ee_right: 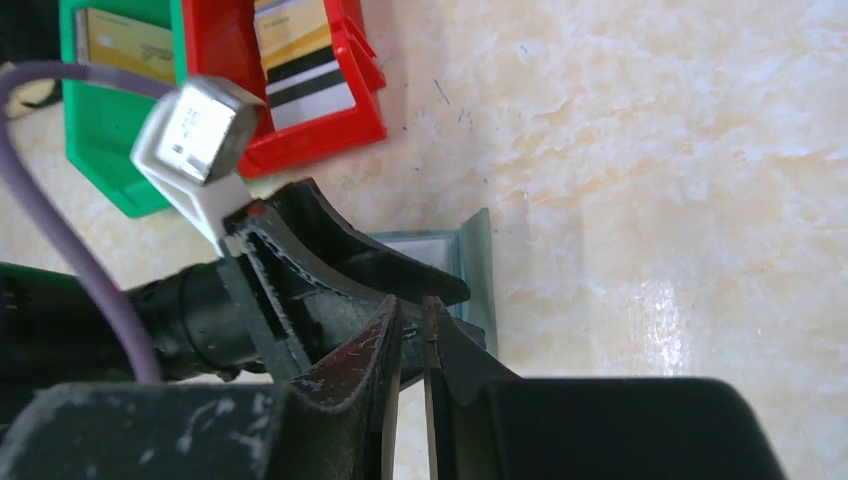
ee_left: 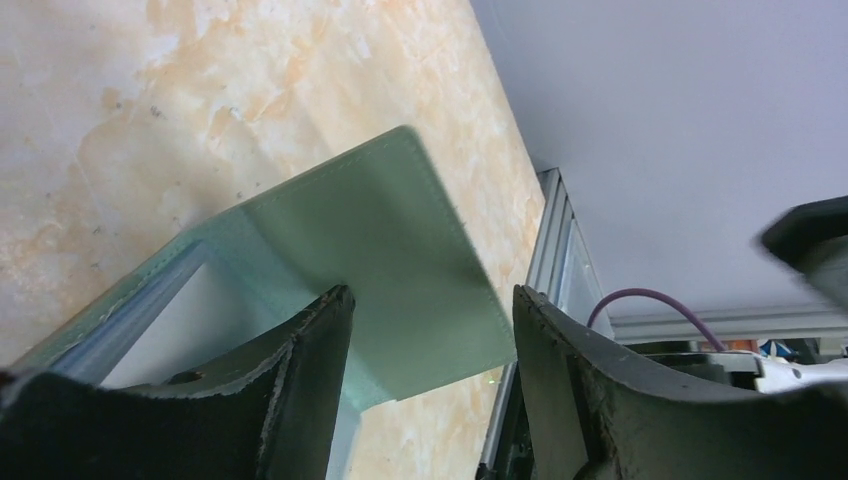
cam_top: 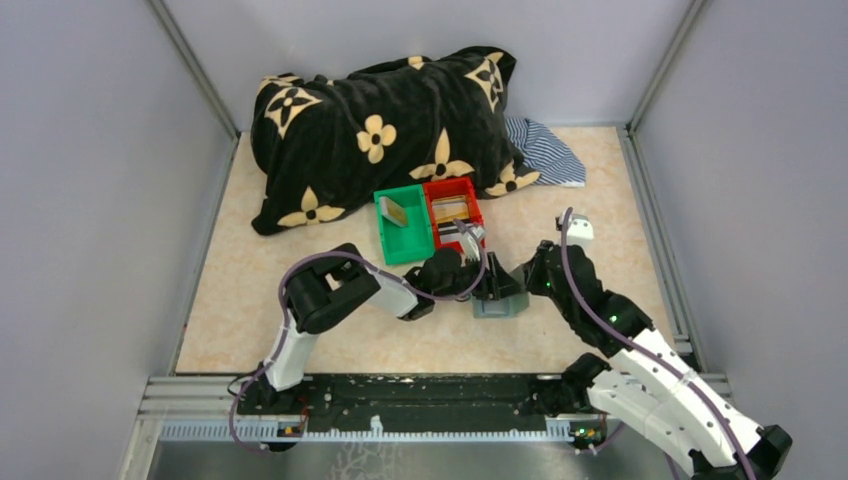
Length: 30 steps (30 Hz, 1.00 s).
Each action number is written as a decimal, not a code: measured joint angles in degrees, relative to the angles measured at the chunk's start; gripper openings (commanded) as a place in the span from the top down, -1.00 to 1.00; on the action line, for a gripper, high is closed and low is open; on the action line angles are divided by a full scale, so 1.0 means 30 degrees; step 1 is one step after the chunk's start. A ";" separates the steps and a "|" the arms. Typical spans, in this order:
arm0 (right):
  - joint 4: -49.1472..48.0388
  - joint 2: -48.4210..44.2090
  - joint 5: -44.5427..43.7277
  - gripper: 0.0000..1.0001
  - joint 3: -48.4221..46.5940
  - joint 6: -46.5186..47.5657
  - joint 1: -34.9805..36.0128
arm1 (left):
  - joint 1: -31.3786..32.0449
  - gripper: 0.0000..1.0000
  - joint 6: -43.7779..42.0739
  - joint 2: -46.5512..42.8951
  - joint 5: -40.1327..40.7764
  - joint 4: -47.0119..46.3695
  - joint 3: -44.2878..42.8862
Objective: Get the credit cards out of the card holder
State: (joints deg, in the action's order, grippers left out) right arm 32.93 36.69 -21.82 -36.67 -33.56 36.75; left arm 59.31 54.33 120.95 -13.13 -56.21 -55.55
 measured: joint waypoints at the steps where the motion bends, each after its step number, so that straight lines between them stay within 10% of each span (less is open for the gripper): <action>1: 0.0066 -0.0226 -0.0109 0.70 -0.0066 -0.0007 0.0000 | 0.0022 -0.35 0.0007 0.0109 0.0000 0.0044 -0.0015; 13: 0.0342 -0.0401 -0.0503 0.18 -0.0022 -0.0867 -0.0044 | 0.0080 -0.46 0.0342 0.1035 0.0007 0.1107 -0.1129; 21: -0.0707 0.1603 0.1719 1.00 0.0874 -0.2273 -0.1639 | 0.0087 -0.47 0.0291 0.0998 0.0051 0.1231 -0.1115; 30: -0.3228 0.3242 0.4488 1.00 0.1341 -0.3002 -0.3810 | 0.0109 -0.47 0.0051 0.0809 0.0306 0.0197 -0.0233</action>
State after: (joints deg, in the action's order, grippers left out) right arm 23.24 46.41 -8.36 -32.64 -42.57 25.32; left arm 59.64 54.48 123.37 -12.21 -55.61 -56.25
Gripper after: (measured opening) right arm 0.006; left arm 0.734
